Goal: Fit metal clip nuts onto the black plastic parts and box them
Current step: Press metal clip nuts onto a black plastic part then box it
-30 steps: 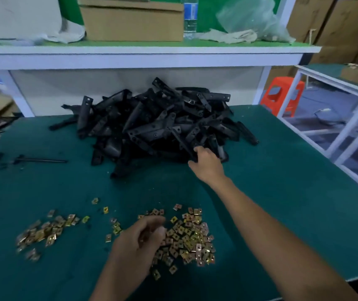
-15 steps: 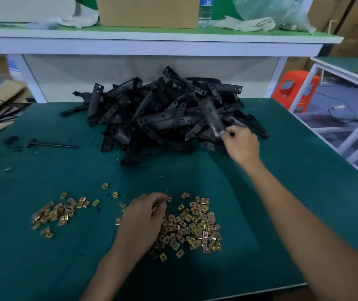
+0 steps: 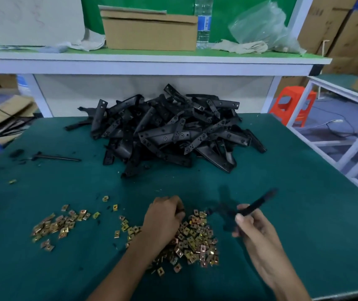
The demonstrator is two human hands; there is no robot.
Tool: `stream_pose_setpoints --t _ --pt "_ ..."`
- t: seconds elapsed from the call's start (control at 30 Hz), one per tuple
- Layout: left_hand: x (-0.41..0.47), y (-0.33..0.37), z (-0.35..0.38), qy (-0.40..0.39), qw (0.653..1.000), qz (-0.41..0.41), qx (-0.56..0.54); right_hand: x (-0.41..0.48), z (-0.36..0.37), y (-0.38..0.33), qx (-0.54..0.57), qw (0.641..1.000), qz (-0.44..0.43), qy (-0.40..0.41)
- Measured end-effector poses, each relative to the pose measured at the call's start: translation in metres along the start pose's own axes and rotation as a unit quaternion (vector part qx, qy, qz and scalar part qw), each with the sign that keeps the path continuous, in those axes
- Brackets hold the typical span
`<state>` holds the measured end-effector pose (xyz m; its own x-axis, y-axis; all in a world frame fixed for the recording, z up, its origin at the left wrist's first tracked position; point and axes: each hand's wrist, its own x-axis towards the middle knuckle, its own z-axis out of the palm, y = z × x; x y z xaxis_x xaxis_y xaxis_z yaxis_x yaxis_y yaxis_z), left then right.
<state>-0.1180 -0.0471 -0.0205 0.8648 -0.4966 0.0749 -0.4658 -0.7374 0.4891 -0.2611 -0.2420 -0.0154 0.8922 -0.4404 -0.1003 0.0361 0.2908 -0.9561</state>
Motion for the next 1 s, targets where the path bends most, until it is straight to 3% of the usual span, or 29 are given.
stream_pose_setpoints --t 0.23,0.67,0.77,0.9,1.0 --pt "-0.024 0.0 -0.01 0.03 0.996 -0.027 -0.084 -0.014 0.02 0.016 0.139 0.99 0.02 0.02" --pt "-0.065 0.001 -0.008 0.156 0.974 -0.016 -0.165 0.002 0.056 0.026 0.138 0.989 0.017 0.048" --pt "-0.072 0.009 -0.003 0.161 0.95 -0.017 -0.269 0.001 0.063 0.03 0.115 0.991 -0.01 0.064" --pt "-0.078 0.02 0.01 0.125 0.872 -0.077 -0.468 0.0 0.064 0.03 0.081 0.995 -0.017 0.052" --pt "-0.086 0.027 0.02 0.101 0.868 -0.061 -0.482 0.001 0.058 0.03 0.091 0.995 -0.003 0.029"
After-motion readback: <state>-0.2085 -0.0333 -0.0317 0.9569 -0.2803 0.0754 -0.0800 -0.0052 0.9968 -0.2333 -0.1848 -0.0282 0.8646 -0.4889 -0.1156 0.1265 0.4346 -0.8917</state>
